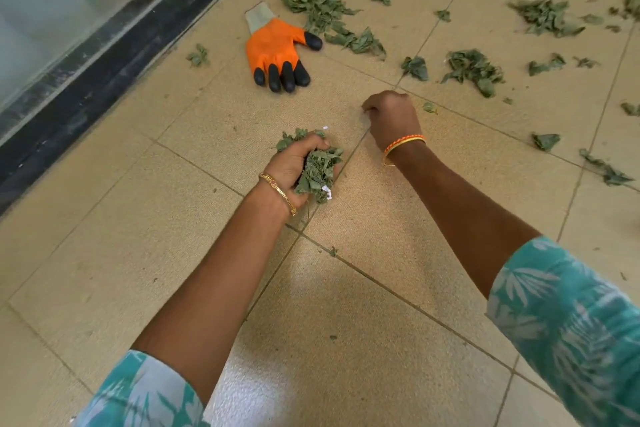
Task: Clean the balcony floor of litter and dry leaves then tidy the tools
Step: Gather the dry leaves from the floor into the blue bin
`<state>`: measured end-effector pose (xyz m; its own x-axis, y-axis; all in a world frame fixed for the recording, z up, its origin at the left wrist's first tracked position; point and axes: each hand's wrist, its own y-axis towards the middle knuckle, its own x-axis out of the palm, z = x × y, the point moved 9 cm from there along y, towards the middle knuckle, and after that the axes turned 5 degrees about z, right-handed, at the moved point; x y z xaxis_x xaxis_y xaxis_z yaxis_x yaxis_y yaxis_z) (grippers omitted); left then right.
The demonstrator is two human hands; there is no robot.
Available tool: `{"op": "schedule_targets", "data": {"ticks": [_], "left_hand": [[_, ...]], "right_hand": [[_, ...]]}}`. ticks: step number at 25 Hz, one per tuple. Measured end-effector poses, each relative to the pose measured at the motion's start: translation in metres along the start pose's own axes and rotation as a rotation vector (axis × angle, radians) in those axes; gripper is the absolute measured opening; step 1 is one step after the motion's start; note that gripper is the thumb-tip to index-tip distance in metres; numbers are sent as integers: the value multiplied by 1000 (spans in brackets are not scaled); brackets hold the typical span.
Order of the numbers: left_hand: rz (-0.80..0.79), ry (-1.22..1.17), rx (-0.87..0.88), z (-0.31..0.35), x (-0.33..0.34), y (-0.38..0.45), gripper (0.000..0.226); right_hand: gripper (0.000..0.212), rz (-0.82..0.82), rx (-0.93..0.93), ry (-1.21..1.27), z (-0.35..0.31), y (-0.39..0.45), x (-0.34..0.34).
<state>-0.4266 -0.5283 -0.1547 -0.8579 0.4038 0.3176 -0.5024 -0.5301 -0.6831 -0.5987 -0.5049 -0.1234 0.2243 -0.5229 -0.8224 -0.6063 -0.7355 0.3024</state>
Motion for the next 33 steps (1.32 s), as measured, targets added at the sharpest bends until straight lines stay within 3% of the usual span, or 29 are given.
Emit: {"op": "schedule_targets", "data": {"ticks": [3,5,8,9,10,12,16,18,23,27,30,33], "left_hand": [[9,-23,42,11,3,-5,21],[-1,-91,46,19,13,-22,24],[26,-215,11,31,33,-62,19],[76,-243,19,37,33,-72,11],[143,-243,25,45,32,-88,17],[278,-166,64,67,31,-129,42],[516,-87,345,153,33,-237,13],[582,-92,412,190,35,-287,12],[771,-281,336,235,20,-401,17],[924,-606,250,243,-13,-478,16],[980,-773,264,238,-53,-524,21],[1025,-925,292,222,-100,-565,24]], "right_hand": [[15,41,449,554,10,-27,-23],[13,-150,810,875,1,-64,-21],[14,-513,1171,1179,-48,-122,-24],[16,-590,1263,1255,-69,-137,-32],[21,-632,1351,1310,-91,-147,-44],[29,-645,1445,1354,-129,-155,-79],[28,-558,1605,1296,-191,-140,-166],[27,-523,1630,1256,-224,-129,-210],[32,-395,1576,1300,-323,-100,-294],[28,-604,1459,1353,-410,-111,-320],[7,-723,1256,1249,-462,-134,-328],[15,-761,1049,1129,-511,-162,-331]]}}
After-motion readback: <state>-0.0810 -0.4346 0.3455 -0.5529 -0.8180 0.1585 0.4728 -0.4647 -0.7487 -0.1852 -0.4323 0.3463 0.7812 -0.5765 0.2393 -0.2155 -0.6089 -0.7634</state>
